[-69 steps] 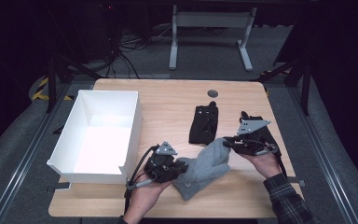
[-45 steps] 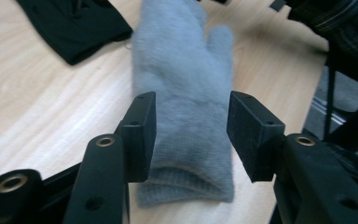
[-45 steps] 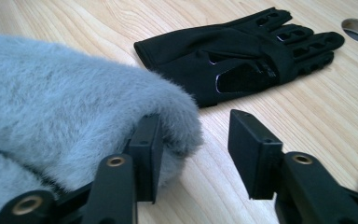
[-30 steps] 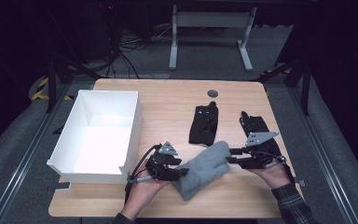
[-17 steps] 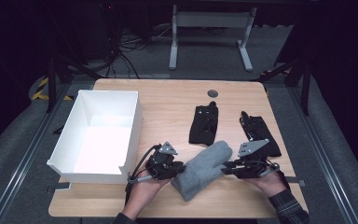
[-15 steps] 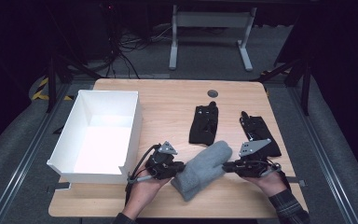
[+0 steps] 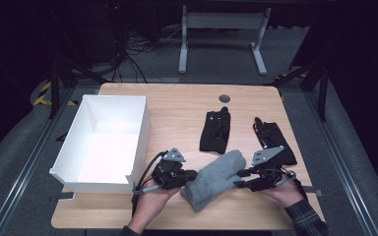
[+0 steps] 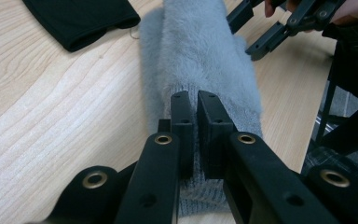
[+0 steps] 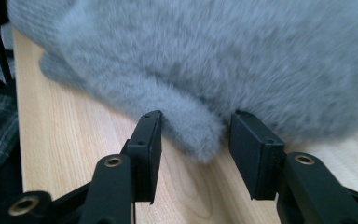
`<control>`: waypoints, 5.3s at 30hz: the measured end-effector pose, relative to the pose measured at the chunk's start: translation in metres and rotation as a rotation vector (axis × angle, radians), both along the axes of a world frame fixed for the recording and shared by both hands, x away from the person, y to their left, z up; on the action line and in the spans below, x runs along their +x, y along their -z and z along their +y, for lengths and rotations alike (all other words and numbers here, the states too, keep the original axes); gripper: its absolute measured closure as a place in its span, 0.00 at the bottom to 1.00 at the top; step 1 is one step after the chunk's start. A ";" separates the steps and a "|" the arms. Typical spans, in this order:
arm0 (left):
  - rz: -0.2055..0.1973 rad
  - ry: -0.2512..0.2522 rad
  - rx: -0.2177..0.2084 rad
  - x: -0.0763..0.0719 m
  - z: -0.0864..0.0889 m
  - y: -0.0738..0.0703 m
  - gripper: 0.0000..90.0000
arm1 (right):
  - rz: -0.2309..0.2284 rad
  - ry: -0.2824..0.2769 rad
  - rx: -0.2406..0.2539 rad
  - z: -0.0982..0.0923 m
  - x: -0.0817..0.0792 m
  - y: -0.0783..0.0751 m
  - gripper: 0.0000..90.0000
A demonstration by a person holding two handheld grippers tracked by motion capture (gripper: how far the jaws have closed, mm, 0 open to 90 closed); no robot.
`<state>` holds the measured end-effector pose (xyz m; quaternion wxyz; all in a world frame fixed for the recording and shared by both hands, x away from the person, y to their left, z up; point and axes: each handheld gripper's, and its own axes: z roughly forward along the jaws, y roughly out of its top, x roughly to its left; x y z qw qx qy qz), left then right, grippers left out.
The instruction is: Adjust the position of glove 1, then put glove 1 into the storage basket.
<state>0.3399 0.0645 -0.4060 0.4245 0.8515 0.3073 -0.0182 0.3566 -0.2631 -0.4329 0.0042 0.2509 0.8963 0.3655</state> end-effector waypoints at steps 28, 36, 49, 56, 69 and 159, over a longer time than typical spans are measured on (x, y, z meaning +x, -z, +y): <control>-0.005 0.010 0.049 -0.007 0.002 0.000 0.60 | -0.088 0.011 -0.016 -0.006 -0.004 -0.010 0.61; -0.051 0.064 0.066 0.003 -0.015 -0.004 0.34 | -0.128 0.094 0.000 -0.018 -0.006 -0.011 0.37; -0.066 0.098 0.111 0.030 -0.044 -0.001 0.19 | -0.114 0.160 -0.033 -0.026 -0.015 0.008 0.29; -0.066 0.105 0.135 0.037 -0.061 0.006 0.18 | -0.110 0.176 -0.038 -0.032 -0.016 0.010 0.29; -0.007 0.141 0.162 0.048 -0.068 0.023 0.14 | -0.091 0.182 -0.050 -0.030 -0.013 0.013 0.27; -0.064 -0.094 -0.006 0.060 0.081 -0.151 0.79 | -0.197 0.212 -0.070 -0.028 -0.008 0.039 0.00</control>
